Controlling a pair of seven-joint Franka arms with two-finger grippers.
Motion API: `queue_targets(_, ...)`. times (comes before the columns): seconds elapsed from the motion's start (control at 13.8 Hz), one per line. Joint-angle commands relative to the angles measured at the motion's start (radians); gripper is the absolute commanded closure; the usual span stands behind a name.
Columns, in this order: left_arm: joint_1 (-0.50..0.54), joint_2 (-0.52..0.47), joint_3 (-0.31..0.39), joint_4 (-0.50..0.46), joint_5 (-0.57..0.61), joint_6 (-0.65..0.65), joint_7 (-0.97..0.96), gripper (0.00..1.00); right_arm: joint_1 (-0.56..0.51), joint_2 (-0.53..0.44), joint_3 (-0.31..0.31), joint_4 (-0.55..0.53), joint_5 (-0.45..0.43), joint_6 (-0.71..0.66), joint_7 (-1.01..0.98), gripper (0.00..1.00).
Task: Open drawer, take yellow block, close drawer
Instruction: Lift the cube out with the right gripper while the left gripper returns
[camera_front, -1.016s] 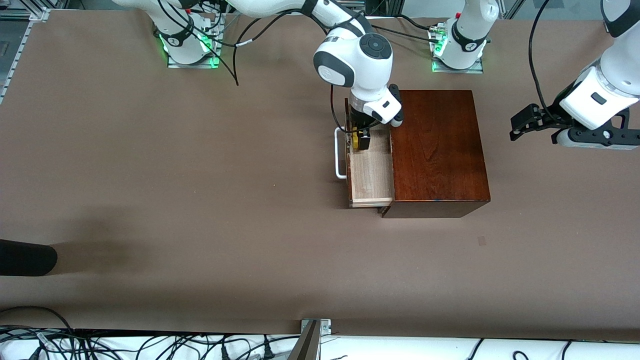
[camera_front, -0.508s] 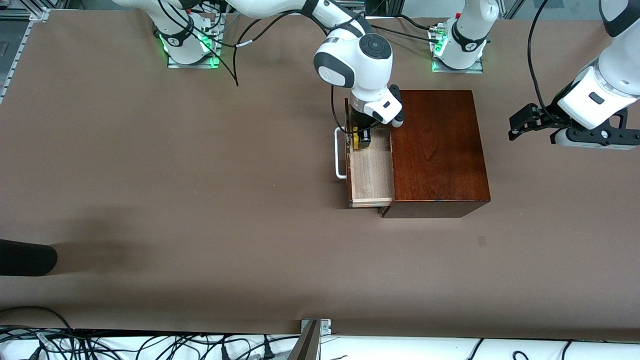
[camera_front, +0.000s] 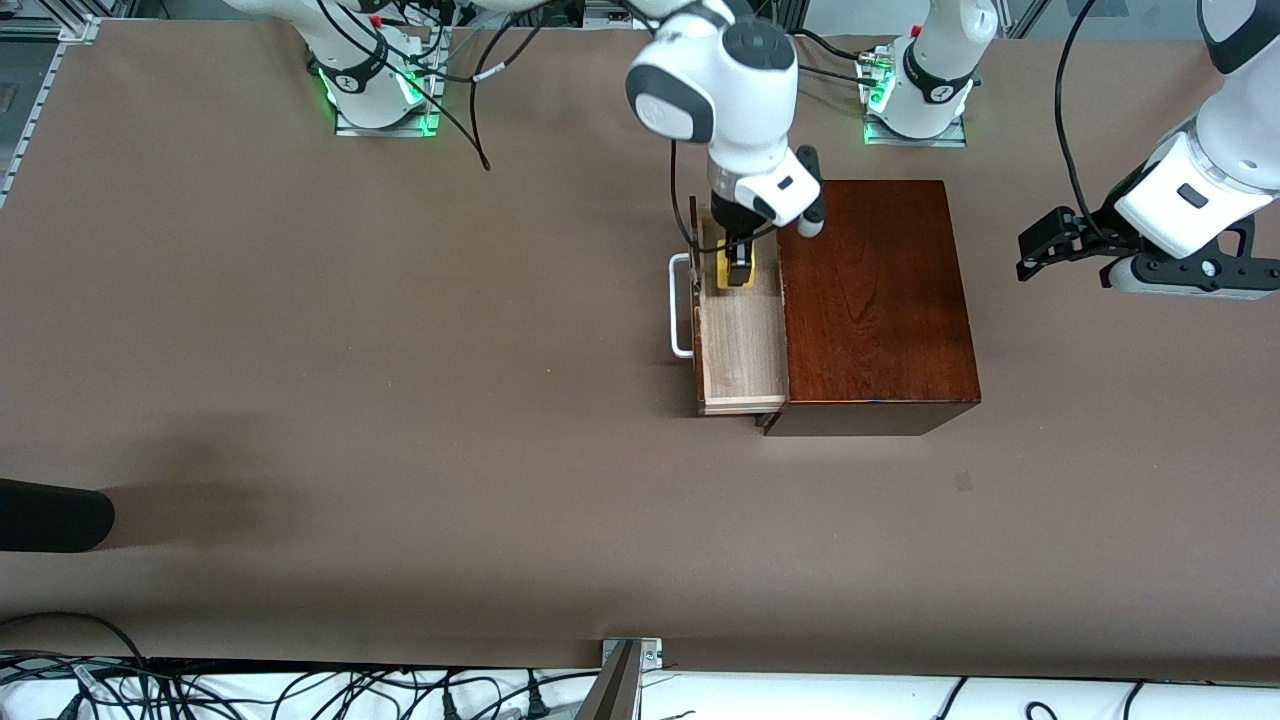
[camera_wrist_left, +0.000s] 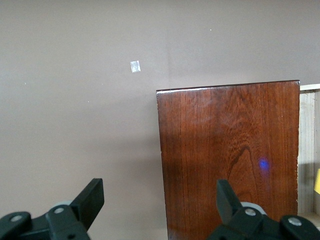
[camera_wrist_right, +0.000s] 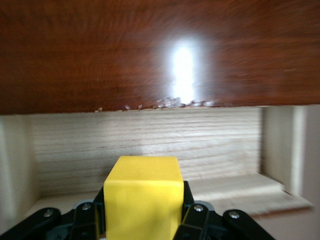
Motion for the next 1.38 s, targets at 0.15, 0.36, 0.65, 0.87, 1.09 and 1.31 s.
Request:
queue_targets(0.15,-0.006,-0.017,0.003,-0.005,-0.009,0.002,0.015,0.00,-0.073,-0.146,-0.035,0.005,0.031,-0.134,0.158,1.00)
queue_targets(0.36,-0.007,-0.017,0.002,-0.002,-0.010,-0.004,0.013,0.00,-0.157,-0.209,-0.036,0.002,0.033,-0.219,0.173,1.00)
queue_targets(0.65,-0.015,0.007,-0.038,-0.002,-0.024,-0.004,0.021,0.00,-0.381,-0.272,-0.030,-0.041,0.184,-0.294,0.150,1.00)
queue_targets(0.87,-0.015,0.024,-0.174,-0.002,-0.018,-0.002,0.024,0.00,-0.528,-0.324,-0.030,-0.206,0.196,-0.284,0.142,1.00)
queue_targets(1.09,-0.016,0.076,-0.291,0.001,-0.019,0.007,0.132,0.00,-0.601,-0.405,-0.058,-0.459,0.200,-0.148,0.233,1.00)
queue_targets(1.31,-0.018,0.177,-0.372,0.089,-0.021,0.004,0.225,0.00,-0.648,-0.467,-0.058,-0.648,0.208,-0.082,0.338,1.00)
